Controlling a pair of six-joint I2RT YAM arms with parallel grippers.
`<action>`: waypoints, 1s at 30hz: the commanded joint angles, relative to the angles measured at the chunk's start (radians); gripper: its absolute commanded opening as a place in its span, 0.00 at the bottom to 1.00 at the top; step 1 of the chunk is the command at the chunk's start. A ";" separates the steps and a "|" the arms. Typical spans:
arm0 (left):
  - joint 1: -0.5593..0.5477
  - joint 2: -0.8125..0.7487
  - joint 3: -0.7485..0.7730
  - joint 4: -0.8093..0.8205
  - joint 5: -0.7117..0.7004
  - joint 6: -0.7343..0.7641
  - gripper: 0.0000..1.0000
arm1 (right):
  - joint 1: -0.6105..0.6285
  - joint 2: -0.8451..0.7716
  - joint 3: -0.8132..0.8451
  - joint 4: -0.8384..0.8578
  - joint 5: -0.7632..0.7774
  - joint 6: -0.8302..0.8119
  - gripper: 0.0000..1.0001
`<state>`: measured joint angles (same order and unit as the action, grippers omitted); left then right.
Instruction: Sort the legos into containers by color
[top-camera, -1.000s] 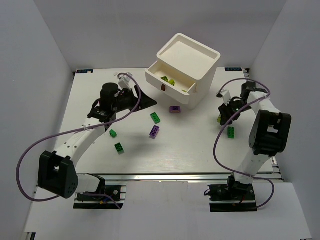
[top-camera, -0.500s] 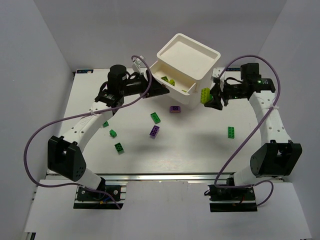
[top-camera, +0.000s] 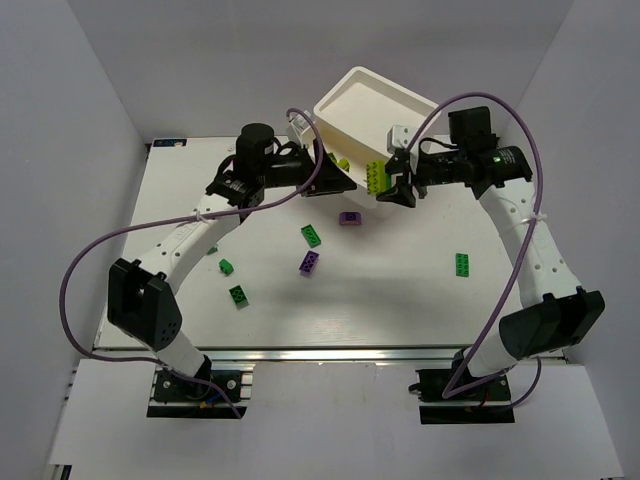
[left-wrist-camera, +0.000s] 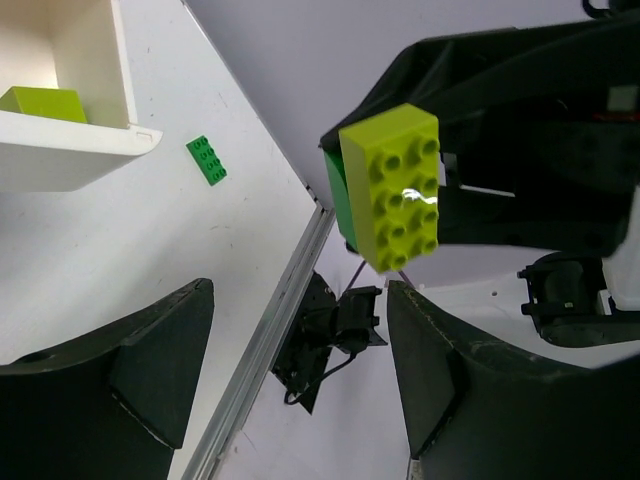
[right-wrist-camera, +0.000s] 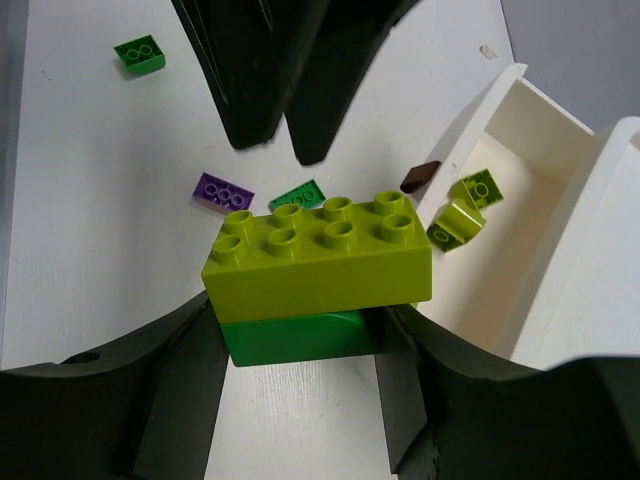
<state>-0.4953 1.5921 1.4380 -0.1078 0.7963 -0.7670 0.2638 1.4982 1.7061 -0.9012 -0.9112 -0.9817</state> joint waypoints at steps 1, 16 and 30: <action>-0.020 0.008 0.064 -0.015 0.003 0.014 0.80 | 0.049 0.020 0.046 0.038 0.041 0.038 0.03; -0.029 0.035 0.094 -0.021 -0.029 0.009 0.80 | 0.140 0.048 0.047 0.084 0.176 0.071 0.01; -0.038 0.052 0.096 -0.049 -0.060 0.018 0.68 | 0.180 0.045 0.041 0.094 0.195 0.083 0.01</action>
<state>-0.5278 1.6485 1.4986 -0.1558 0.7448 -0.7624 0.4385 1.5532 1.7214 -0.8356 -0.7185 -0.9161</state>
